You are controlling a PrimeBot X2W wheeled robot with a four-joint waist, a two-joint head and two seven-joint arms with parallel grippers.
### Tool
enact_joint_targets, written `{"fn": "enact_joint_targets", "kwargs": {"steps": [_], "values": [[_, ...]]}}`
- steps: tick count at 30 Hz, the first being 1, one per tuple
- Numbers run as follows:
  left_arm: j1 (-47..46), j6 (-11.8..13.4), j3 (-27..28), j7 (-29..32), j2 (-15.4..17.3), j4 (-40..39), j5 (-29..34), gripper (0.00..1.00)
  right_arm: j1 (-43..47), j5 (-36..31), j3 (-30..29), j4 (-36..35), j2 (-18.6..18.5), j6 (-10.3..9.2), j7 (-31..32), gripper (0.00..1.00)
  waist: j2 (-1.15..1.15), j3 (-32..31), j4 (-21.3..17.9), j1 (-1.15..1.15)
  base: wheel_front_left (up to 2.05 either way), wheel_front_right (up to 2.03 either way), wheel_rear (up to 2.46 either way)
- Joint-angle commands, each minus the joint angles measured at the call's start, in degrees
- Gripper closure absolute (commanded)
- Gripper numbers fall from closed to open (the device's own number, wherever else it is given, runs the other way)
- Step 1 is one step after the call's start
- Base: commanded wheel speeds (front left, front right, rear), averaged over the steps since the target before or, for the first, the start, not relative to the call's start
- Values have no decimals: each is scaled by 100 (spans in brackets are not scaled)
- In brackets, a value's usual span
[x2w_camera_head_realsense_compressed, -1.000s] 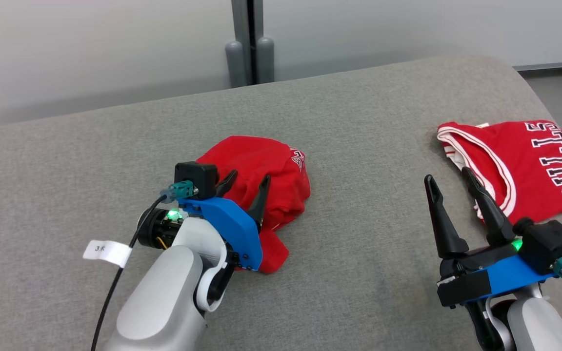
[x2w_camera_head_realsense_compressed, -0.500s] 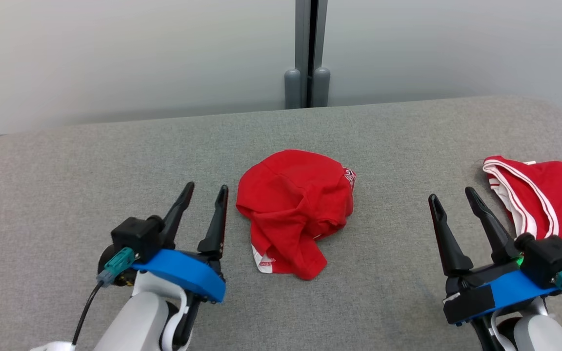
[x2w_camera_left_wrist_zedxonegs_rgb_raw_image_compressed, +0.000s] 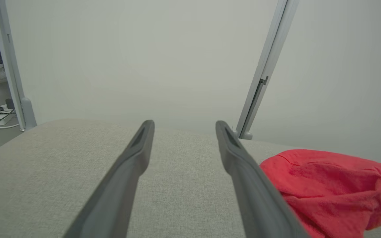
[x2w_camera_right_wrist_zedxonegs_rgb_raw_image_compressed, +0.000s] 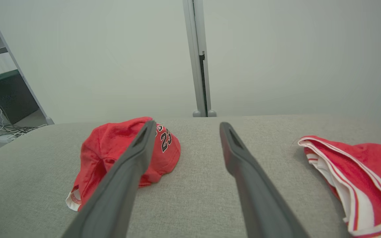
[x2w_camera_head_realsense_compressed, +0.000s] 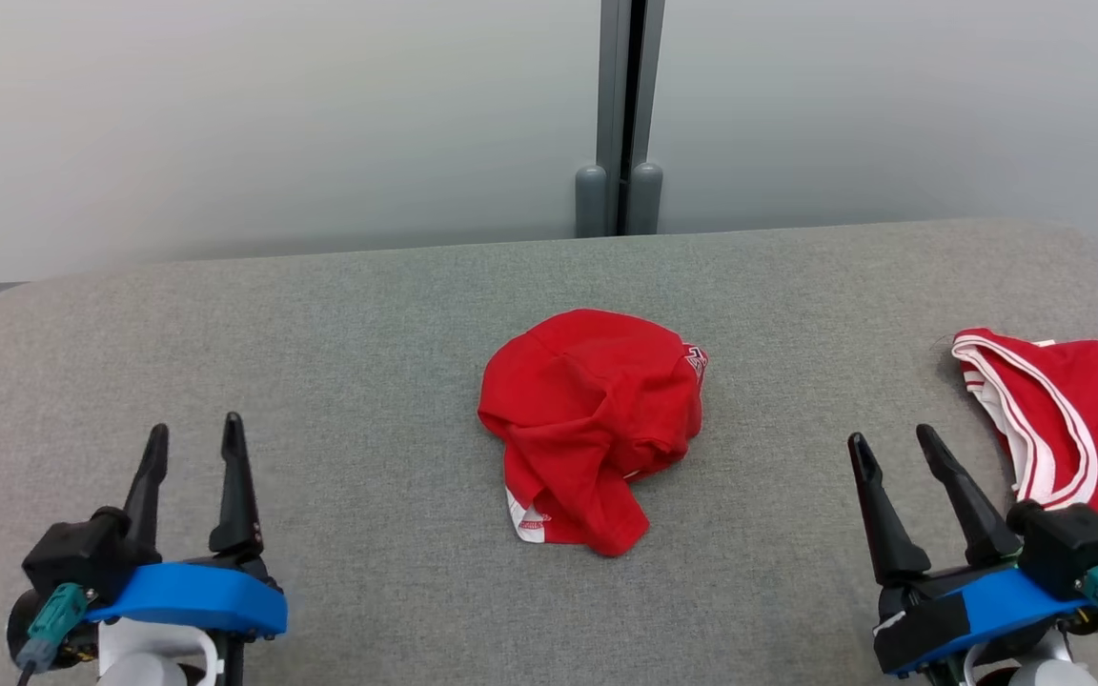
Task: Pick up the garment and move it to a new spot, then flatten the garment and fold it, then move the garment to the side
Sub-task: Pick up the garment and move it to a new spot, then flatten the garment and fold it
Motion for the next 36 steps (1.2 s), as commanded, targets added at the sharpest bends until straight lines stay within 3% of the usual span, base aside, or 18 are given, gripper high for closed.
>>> {"fn": "enact_joint_targets", "kwargs": {"steps": [1, 8, 17, 36], "values": [[82, 30, 60, -22, -3, -45, 54, 0, 59, 21, -17, 28, 7, 1, -1, 0, 0, -6, -9, 0, 0, 0, 0], [558, -126, 586, -24, -158, -310, 342, 0, 149, 52, -29, 106, 50, 1, -50, 0, 0, -25, -76, 0, 0, 0, 0], [696, -321, 427, -25, -158, -75, 719, 0, 232, -19, -102, 137, 45, 1, 17, 0, 0, -59, -31, 0, 0, 0, 0], [509, -348, 396, -26, -215, -98, 786, 0, 50, -68, 96, 174, 56, 1, 101, 0, 0, 14, 51, 0, 0, 0, 0]]}}
